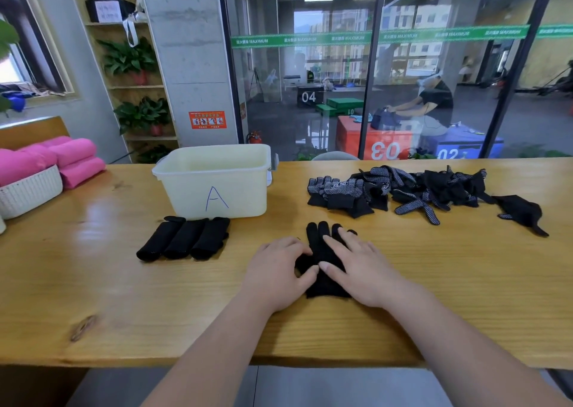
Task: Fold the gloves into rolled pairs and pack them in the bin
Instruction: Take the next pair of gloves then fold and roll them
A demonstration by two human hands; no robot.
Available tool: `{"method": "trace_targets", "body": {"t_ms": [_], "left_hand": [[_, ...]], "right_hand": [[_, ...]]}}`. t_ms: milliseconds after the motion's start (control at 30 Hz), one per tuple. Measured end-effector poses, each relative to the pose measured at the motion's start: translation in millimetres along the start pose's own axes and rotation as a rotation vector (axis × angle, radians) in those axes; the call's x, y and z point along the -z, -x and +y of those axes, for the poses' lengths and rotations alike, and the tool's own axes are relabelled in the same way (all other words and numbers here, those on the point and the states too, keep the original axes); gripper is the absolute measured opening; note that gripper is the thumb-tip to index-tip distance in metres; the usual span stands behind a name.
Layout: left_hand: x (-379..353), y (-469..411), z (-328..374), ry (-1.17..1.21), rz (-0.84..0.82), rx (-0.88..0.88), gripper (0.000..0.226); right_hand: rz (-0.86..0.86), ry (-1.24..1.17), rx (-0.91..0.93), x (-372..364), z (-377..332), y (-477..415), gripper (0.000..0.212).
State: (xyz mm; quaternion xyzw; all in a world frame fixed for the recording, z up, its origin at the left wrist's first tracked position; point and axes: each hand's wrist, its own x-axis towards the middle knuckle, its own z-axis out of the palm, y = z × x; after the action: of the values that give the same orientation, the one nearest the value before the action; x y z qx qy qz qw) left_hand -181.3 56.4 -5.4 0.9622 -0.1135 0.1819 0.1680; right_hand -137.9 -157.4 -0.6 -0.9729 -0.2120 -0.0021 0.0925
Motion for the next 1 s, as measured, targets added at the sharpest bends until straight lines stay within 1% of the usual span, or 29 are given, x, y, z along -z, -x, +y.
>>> {"method": "trace_targets", "body": {"t_ms": [100,167,300,367,433,467,500,600,700,800,900,1000], "left_hand": [[0.6,-0.8,-1.2,0.033,-0.05,0.014,0.054],[0.8,-1.4,-1.4,0.039,-0.091,0.02,0.061],[1.3,-2.6,-1.3,0.065,-0.093,0.022,0.061],[2.0,-0.7,-2.7,0.114,-0.034,-0.002,0.054],[3.4,3.1,-5.2,0.222,0.058,-0.046,0.035],[4.4,5.2,-5.5,0.267,0.074,-0.061,0.026],[5.3,6.8,-5.2,0.282,0.063,-0.069,0.019],[4.6,6.7,-2.3,0.23,0.009,-0.068,0.015],[1.8,4.7,-1.0,0.186,0.044,-0.081,0.016],[3.2,6.7,-2.0,0.183,0.072,-0.097,0.019],[4.7,8.3,-2.6,0.166,0.041,-0.11,0.03],[5.3,7.1,-2.1,0.176,0.012,-0.078,0.026]], "right_hand": [[0.073,0.016,0.029,4.5,14.1,11.4,0.079],[0.079,0.01,0.041,2.4,15.7,17.7,0.077],[0.115,-0.008,0.019,-1.9,14.7,17.1,0.078],[0.195,-0.076,0.078,2.5,15.3,19.8,0.066],[0.279,-0.191,0.183,5.8,17.2,23.9,0.043],[0.283,-0.231,0.222,6.1,17.7,25.1,0.033],[0.266,-0.25,0.244,6.0,17.2,25.4,0.027],[0.255,-0.251,0.23,3.0,16.3,21.6,0.025],[0.314,-0.23,0.231,2.4,16.5,20.1,0.025],[0.369,-0.285,0.291,3.8,18.7,23.5,0.022],[0.323,-0.291,0.306,3.1,19.2,23.1,0.03],[0.317,-0.239,0.254,3.4,20.0,19.6,0.026]]}}
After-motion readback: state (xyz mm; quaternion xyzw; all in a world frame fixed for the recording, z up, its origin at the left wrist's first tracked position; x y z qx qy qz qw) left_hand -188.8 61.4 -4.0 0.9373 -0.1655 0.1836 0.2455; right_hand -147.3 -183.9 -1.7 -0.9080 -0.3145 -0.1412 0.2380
